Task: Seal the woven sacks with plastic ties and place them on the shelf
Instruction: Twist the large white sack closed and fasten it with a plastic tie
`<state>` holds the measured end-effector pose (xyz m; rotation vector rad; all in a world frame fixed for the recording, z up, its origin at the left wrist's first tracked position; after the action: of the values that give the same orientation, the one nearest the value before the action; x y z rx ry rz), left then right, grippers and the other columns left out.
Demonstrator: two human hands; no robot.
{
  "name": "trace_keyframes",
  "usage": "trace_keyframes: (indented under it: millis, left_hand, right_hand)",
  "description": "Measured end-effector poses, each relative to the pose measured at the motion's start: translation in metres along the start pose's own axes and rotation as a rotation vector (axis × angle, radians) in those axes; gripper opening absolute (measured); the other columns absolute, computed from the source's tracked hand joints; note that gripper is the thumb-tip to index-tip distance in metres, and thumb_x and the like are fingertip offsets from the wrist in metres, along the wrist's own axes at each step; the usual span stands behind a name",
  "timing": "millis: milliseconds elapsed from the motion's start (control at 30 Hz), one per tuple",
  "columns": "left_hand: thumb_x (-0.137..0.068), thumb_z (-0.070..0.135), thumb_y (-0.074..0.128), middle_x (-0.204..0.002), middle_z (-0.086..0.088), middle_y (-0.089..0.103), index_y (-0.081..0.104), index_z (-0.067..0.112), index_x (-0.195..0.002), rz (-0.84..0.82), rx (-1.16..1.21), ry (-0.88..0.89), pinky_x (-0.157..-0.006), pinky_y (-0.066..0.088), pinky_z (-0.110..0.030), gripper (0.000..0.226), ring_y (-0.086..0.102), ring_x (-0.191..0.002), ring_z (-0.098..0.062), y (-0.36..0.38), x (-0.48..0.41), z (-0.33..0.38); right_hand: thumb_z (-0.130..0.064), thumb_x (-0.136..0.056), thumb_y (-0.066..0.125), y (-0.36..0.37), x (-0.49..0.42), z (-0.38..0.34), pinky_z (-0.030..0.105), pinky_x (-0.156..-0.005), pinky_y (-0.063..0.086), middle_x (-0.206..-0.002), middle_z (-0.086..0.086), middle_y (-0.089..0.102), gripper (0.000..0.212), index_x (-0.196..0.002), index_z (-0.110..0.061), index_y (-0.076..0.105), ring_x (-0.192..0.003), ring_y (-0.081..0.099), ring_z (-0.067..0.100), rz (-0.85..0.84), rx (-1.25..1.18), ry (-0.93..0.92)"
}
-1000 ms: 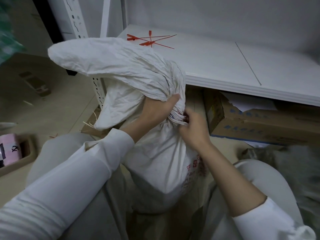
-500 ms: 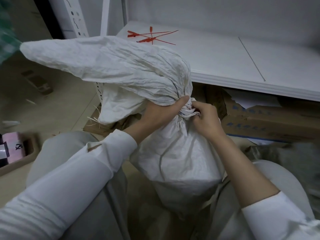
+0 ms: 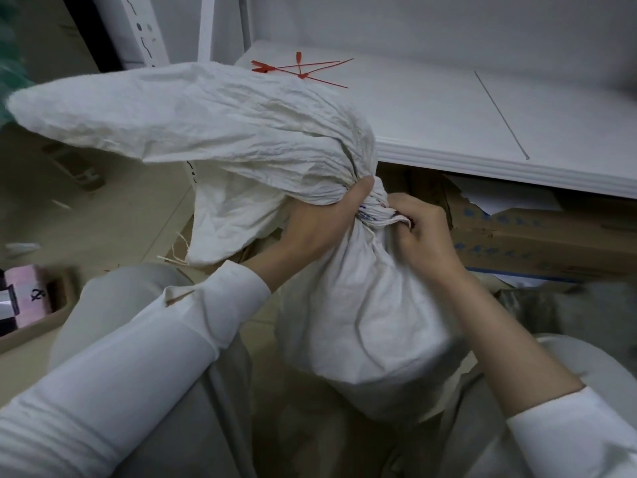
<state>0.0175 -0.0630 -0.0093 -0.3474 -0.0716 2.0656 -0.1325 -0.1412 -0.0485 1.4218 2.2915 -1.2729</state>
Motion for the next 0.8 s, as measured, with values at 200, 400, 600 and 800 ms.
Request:
trace_keyframes:
  millis: [200, 400, 600, 800]
  left_hand:
    - [-0.086, 0.042, 0.068, -0.146, 0.005, 0.044, 0.042, 0.016, -0.143, 0.077, 0.086, -0.242, -0.117, 0.026, -0.028, 0.068, 0.039, -0.134, -0.011, 0.006, -0.009, -0.015]
    - [-0.084, 0.047, 0.068, -0.148, 0.004, 0.042, 0.040, 0.016, -0.146, 0.145, 0.159, -0.347, -0.118, 0.026, -0.031, 0.075, 0.039, -0.136, -0.012, 0.012, -0.018, -0.026]
    - [-0.089, 0.042, 0.065, -0.147, 0.003, 0.044, 0.044, 0.016, -0.142, 0.139, 0.061, -0.226, -0.119, 0.022, -0.031, 0.063, 0.036, -0.138, -0.012, 0.024, -0.005, -0.020]
    - [-0.091, 0.033, 0.065, -0.133, 0.008, 0.054, 0.055, 0.016, -0.132, 0.059, 0.016, -0.108, -0.102, 0.025, -0.008, 0.045, 0.043, -0.124, 0.000, 0.024, 0.005, -0.011]
  right_hand:
    - [-0.011, -0.073, 0.072, -0.007, 0.012, 0.011, 0.037, -0.084, 0.044, -0.114, 0.010, 0.059, 0.049, -0.121, -0.014, 0.061, -0.101, 0.055, 0.031, 0.210, 0.566, 0.220]
    - [-0.057, -0.088, 0.052, -0.004, 0.027, -0.013, 0.034, -0.067, 0.045, -0.092, 0.003, 0.067, 0.053, -0.122, -0.017, 0.056, -0.085, 0.063, 0.030, 0.069, 0.592, 0.394]
    - [-0.083, -0.069, 0.047, 0.018, 0.046, -0.021, 0.039, -0.097, 0.046, -0.135, 0.008, 0.051, 0.105, -0.147, -0.016, 0.029, -0.122, 0.050, 0.027, -0.145, 0.342, 0.519]
    - [-0.068, -0.053, 0.069, 0.031, 0.040, -0.017, 0.040, -0.101, 0.046, -0.140, 0.003, 0.048, 0.118, -0.149, -0.018, 0.022, -0.126, 0.048, 0.021, -0.103, 0.147, 0.562]
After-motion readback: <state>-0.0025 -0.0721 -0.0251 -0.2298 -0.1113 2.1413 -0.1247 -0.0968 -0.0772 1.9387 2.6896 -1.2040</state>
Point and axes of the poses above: each hand's wrist, its own x-axis away from the middle knuckle, its own y-axis out of the palm, z = x × y, the point moved 2 cm from there along -x, towards the middle knuckle
